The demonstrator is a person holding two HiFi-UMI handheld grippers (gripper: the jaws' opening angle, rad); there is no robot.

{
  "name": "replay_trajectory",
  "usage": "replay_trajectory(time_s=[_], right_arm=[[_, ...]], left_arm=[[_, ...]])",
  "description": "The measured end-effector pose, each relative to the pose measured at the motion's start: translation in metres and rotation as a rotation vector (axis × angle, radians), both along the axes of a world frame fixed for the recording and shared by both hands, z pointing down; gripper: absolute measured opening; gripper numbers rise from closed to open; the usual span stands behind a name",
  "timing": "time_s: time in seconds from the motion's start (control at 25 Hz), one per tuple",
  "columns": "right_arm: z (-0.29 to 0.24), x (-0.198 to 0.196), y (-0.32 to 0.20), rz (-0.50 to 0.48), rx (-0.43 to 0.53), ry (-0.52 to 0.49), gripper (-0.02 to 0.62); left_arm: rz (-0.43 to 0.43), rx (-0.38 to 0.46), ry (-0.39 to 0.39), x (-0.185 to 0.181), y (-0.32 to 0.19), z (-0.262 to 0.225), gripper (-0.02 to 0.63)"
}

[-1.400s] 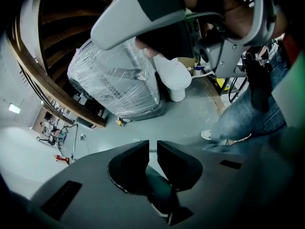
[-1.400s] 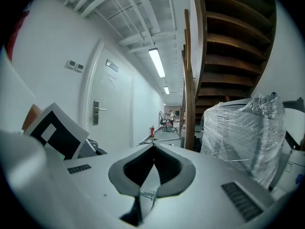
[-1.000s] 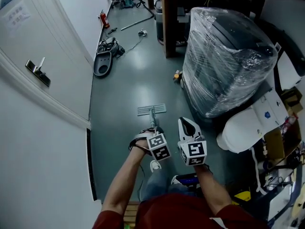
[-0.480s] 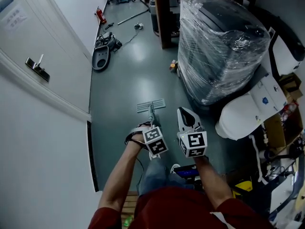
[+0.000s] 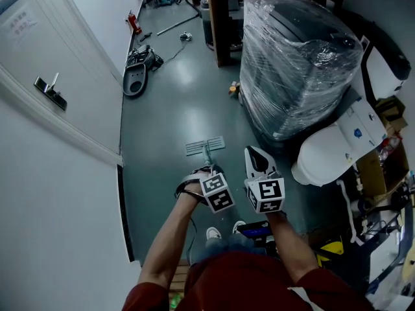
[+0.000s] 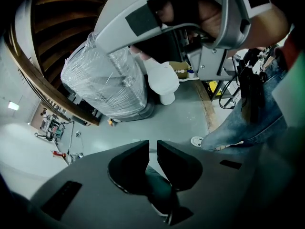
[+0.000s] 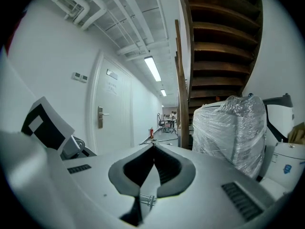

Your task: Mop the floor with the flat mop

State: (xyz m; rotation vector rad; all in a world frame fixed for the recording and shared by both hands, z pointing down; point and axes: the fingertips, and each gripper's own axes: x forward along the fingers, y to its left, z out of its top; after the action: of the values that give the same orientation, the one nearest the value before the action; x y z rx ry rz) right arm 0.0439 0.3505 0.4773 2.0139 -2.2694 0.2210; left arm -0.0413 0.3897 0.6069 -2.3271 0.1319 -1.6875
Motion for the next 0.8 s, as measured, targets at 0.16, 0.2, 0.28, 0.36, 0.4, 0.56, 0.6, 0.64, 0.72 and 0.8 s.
replay_trajectory(time_s=[0.16, 0.2, 0.28, 0.36, 0.4, 0.56, 0.6, 0.64, 0.72, 0.8], right_arm=[[-0.006, -0.015, 0.001, 0.0, 0.008, 0.017, 0.017], [-0.007, -0.019, -0.001, -0.001, 0.008, 0.017, 0.017], [-0.008, -0.026, -0.003, -0.003, 0.008, 0.022, 0.017], [-0.007, -0.031, -0.004, -0.006, 0.006, 0.031, 0.017], [-0.007, -0.033, -0.005, -0.008, 0.005, 0.031, 0.017], [-0.006, -0.041, -0.011, -0.011, 0.005, 0.027, 0.017], [-0.006, -0.043, -0.012, -0.012, 0.004, 0.027, 0.017], [-0.006, -0.044, -0.013, -0.013, 0.004, 0.027, 0.017], [-0.005, -0.047, -0.015, -0.016, 0.002, 0.028, 0.017], [-0.004, -0.05, -0.016, -0.017, 0.0, 0.03, 0.017]], left_arm=[[0.016, -0.004, 0.003, -0.012, 0.001, -0.002, 0.063], [0.015, -0.005, 0.008, -0.015, 0.0, -0.003, 0.063], [0.01, -0.005, 0.014, -0.019, -0.002, -0.004, 0.063], [0.009, -0.005, 0.019, -0.021, -0.003, -0.005, 0.063], [0.009, -0.006, 0.021, -0.023, -0.004, -0.005, 0.063], [0.001, -0.012, 0.035, -0.028, -0.007, -0.006, 0.064], [0.0, -0.014, 0.036, -0.029, -0.007, -0.007, 0.065], [0.0, -0.015, 0.038, -0.03, -0.008, -0.007, 0.065], [-0.001, -0.018, 0.039, -0.033, -0.009, -0.007, 0.067], [0.0, -0.021, 0.038, -0.034, -0.01, -0.006, 0.067]])
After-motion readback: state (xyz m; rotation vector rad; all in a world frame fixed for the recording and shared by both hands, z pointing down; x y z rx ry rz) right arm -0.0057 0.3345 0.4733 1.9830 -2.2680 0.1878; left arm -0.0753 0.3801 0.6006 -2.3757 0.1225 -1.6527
